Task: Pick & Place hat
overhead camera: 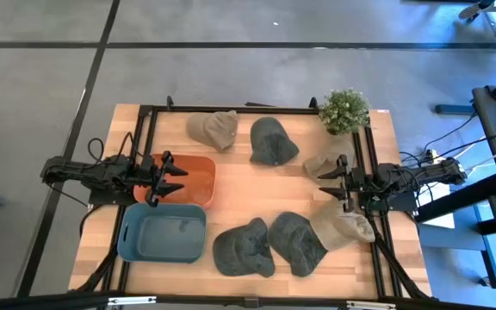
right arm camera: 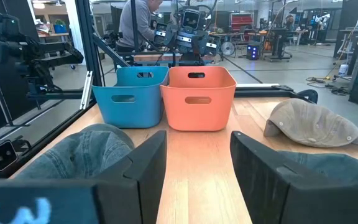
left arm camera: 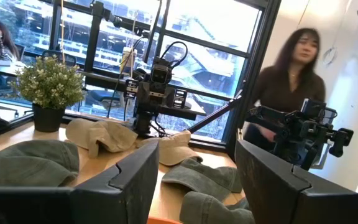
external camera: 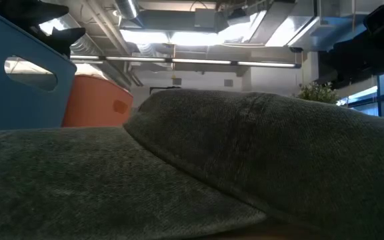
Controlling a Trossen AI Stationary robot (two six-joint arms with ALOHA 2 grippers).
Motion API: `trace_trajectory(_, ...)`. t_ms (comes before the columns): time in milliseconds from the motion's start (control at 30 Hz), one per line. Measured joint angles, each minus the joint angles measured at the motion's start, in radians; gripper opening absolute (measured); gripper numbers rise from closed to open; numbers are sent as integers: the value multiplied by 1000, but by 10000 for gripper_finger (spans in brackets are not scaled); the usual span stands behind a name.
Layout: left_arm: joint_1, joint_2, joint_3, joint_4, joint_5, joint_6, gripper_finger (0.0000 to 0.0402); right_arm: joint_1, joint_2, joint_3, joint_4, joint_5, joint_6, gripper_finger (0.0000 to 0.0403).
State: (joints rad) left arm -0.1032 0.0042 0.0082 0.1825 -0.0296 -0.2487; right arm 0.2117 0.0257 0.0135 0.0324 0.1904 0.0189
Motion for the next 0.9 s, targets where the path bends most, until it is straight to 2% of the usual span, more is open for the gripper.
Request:
trace_trajectory(800,0,0,0,0,0,0,207,0,0,0,0,0,0,179)
trace_trajectory(900,0,0,0,0,0,0,207,0,0,0,0,5,-55,179)
